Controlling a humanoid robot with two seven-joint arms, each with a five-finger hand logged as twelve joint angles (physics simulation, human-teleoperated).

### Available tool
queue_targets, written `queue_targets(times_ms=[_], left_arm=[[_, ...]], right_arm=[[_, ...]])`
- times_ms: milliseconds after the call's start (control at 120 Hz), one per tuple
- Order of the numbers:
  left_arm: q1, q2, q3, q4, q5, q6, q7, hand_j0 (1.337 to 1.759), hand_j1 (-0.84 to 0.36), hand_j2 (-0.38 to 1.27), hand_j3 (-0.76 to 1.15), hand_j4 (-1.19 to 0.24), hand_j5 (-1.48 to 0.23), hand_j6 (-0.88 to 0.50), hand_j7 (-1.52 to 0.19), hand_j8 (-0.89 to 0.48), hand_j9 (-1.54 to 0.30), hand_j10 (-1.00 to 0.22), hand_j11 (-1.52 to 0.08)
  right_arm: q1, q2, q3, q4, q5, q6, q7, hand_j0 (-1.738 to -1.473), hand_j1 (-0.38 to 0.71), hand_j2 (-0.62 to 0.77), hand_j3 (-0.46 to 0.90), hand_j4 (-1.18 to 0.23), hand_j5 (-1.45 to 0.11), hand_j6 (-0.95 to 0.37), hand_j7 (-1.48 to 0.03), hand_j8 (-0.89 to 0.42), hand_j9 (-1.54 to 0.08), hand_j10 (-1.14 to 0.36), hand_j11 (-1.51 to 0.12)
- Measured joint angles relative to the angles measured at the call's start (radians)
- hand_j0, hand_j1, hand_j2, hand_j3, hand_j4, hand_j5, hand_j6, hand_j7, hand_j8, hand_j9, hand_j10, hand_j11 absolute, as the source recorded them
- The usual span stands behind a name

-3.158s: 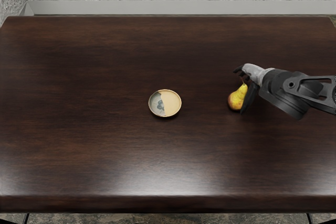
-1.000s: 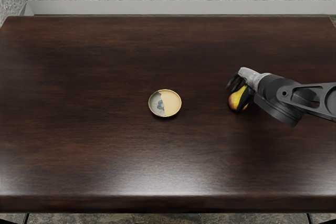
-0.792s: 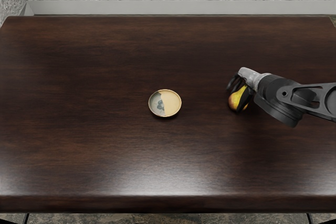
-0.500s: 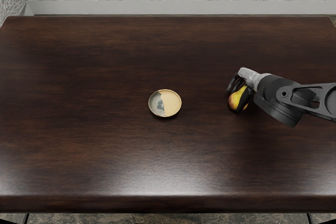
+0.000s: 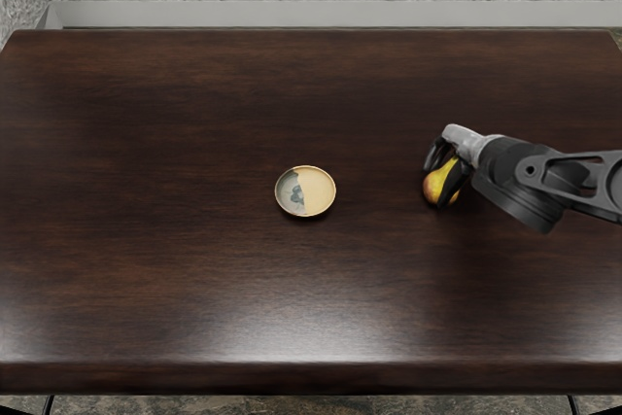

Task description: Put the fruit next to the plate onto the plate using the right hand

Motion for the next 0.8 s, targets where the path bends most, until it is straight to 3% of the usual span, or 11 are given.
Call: queue_targets(times_ms=[275,475,642,800], left_arm=[[0.0,0.0,0.0,0.0,0.0,0.0,0.0,1.658,0.34,0.0,0.0,-0.01,-0.01,-0.01,-0.01,-0.01,-0.01,-0.01,-0.01],[0.002,0.0,0.001,0.001,0.0,0.0,0.0,1.658,0.34,0.0,0.0,-0.01,-0.01,-0.01,-0.01,-0.01,-0.01,-0.01,-0.01],[0.003,0.0,0.002,0.001,0.0,0.0,0.0,1.658,0.34,0.0,0.0,-0.01,-0.01,-0.01,-0.01,-0.01,-0.01,-0.01,-0.01],[0.003,0.0,0.004,0.001,0.0,0.0,0.0,1.658,0.34,0.0,0.0,-0.01,-0.01,-0.01,-0.01,-0.01,-0.01,-0.01,-0.01]], right_arm=[[0.031,-0.037,0.009,0.047,0.016,0.008,-0.003,-1.652,0.24,0.34,0.0,-0.8,-1.27,-0.41,-1.13,-0.32,-1.23,-0.5,-1.24],[0.098,-0.045,0.017,0.092,0.08,0.012,0.0,-1.654,0.27,0.34,0.0,-0.8,-1.28,-0.37,-1.13,-0.29,-1.24,-0.48,-1.26],[0.171,-0.037,0.017,0.123,0.153,0.014,0.003,-1.658,0.21,0.25,0.0,-0.81,-1.28,-0.39,-1.13,-0.31,-1.24,-0.5,-1.26],[0.226,-0.01,0.014,0.137,0.203,0.016,0.002,-1.657,0.28,0.37,0.0,-0.8,-1.28,-0.37,-1.13,-0.28,-1.24,-0.48,-1.28]])
